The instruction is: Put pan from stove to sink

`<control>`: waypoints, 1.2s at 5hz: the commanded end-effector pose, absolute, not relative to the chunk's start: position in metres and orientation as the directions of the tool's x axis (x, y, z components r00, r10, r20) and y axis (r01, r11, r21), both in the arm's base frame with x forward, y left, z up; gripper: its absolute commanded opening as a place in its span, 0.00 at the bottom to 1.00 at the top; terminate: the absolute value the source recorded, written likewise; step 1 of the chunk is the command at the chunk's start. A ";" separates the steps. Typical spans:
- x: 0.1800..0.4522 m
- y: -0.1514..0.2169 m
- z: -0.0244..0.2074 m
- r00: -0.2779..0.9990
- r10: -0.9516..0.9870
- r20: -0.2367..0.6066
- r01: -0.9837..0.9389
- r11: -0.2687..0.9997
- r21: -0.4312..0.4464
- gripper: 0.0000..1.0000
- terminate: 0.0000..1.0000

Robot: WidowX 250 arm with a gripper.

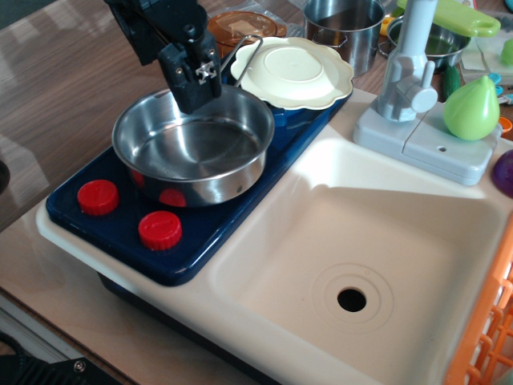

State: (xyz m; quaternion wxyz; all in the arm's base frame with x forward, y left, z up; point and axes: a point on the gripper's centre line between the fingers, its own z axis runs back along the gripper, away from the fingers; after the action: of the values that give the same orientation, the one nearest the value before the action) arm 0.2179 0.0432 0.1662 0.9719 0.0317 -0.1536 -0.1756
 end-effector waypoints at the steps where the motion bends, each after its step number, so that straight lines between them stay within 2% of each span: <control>1: 0.224 0.053 0.155 0.898 -0.313 0.310 0.306 0.949 0.073 1.00 0.00; 3: 0.223 0.061 0.139 0.908 -0.270 0.320 0.277 0.961 0.025 1.00 0.00; 4: 0.221 0.059 0.136 0.918 -0.224 0.328 0.237 0.972 0.000 0.00 0.00; 6: 0.215 0.043 0.147 0.933 -0.161 0.323 0.178 0.984 -0.024 0.00 0.00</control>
State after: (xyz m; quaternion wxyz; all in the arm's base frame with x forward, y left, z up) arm 0.2093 0.0322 0.1429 0.9869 -0.0252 -0.1435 -0.0693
